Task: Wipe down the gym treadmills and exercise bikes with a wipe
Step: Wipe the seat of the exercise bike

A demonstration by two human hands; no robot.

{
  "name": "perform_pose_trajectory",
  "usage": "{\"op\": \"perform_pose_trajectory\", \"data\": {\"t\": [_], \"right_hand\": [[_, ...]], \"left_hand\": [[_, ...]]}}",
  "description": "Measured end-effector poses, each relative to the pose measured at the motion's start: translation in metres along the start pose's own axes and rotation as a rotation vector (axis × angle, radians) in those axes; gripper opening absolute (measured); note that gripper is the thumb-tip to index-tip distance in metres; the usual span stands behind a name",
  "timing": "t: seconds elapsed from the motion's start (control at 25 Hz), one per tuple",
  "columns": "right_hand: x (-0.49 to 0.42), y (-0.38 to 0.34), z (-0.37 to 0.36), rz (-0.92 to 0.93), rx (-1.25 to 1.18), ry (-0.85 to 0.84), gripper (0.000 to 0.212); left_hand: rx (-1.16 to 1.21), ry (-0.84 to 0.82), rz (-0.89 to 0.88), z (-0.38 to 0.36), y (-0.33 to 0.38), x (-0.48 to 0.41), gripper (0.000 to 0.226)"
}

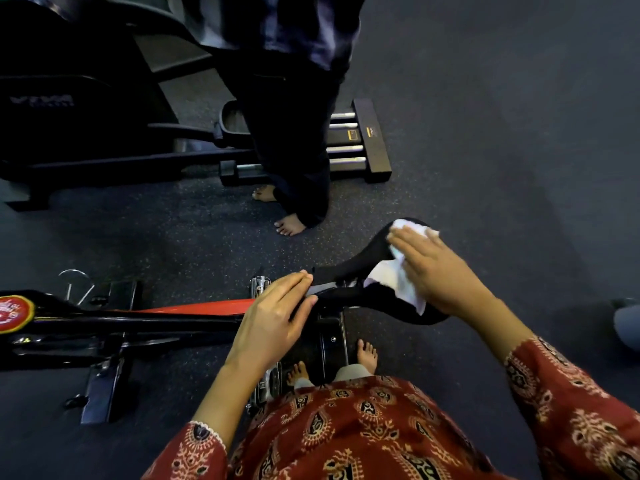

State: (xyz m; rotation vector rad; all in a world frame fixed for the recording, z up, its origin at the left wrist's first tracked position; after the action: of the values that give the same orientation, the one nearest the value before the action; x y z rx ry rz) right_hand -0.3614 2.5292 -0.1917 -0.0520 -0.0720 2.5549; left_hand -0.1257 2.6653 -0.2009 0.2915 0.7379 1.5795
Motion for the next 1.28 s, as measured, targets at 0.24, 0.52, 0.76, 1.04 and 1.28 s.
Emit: {"op": "perform_pose_trajectory", "data": {"t": [0.24,0.52,0.76,1.04,1.28], "right_hand": [[-0.021,-0.055,-0.009,-0.041,-0.182,-0.056,0.055],[-0.025,0.023,-0.005,-0.082,-0.146,-0.115,0.069],[-0.015,0.005,-0.008,0.036,-0.216,-0.13,0.067],[-0.029,0.059,-0.01,-0.258,-0.542,-0.121,0.05],[0.016,0.062,0.012,-0.384,-0.695,-0.127,0.048]], "left_hand": [[-0.068,-0.044,0.035,-0.019,0.019,-0.018,0.043],[-0.142,-0.076,0.137,-0.04,0.048,-0.039,0.051],[-0.153,-0.093,0.232,-0.056,0.066,-0.05,0.053],[-0.211,-0.048,0.366,-0.077,0.095,-0.065,0.054],[-0.219,-0.03,0.461,-0.09,0.104,-0.058,0.057]]}}
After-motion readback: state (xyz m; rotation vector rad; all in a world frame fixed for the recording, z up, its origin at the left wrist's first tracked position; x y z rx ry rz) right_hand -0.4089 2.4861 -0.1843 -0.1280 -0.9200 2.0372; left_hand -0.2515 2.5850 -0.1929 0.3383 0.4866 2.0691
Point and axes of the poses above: each hand's wrist, its own x-axis away from the middle knuckle, its own z-axis out of the back of the hand, y = z × x, the point moved 3 cm from there along -x, towards the middle knuckle, and after that the axes turned 11 degrees about z, right-handed, at the moved point
